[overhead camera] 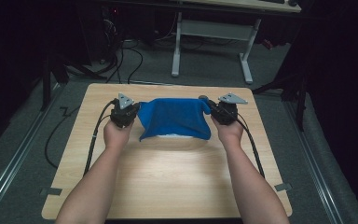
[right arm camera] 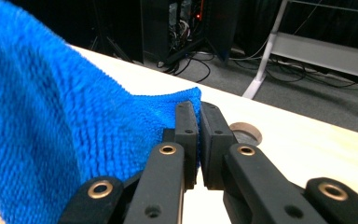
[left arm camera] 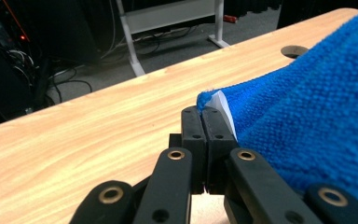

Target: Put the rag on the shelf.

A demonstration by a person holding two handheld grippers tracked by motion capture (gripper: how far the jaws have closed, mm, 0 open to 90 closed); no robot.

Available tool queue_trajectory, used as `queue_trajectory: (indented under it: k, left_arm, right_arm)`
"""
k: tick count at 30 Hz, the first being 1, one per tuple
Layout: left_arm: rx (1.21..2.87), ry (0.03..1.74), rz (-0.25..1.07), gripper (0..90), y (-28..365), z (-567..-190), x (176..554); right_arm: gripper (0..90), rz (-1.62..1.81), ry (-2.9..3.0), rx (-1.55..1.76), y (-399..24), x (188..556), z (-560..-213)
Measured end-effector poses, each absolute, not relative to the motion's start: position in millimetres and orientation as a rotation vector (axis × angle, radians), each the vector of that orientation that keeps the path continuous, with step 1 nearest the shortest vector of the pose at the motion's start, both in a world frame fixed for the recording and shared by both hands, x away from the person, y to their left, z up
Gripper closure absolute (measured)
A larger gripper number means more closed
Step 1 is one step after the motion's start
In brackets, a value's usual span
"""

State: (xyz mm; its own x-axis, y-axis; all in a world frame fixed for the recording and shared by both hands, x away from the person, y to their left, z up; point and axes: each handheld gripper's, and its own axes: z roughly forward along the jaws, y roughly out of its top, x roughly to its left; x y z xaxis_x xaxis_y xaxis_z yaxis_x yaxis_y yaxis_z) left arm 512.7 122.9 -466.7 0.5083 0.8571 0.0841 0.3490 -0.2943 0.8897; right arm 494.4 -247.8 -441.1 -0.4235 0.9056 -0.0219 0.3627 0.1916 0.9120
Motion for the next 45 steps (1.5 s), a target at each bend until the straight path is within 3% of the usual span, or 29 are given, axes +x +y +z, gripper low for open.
queue_trajectory:
  k: [17,38,40,43,45]
  left_arm:
    - [1.926,0.998,0.637,89.5,118.8,-495.3,504.5]
    - [1.993,0.991,0.629,89.4,116.1,-510.7,489.2]
    - [1.991,0.995,0.624,89.3,116.4,-510.9,488.8]
    - [1.985,0.992,0.618,88.6,115.5,-509.7,487.8]
    - [1.987,0.989,0.617,88.4,115.1,-509.4,487.2]
  right_arm:
    - [87.3,1.187,1.936,1.174,-239.5,491.2,-458.2]
    - [85.3,1.143,1.984,1.263,-241.5,496.5,-487.0]
    - [82.4,1.136,1.985,1.266,-241.7,496.7,-488.9]
    - [70.0,1.122,1.964,1.279,-243.7,494.2,-486.1]
    - [67.8,1.123,1.944,1.279,-248.0,491.4,-483.6]
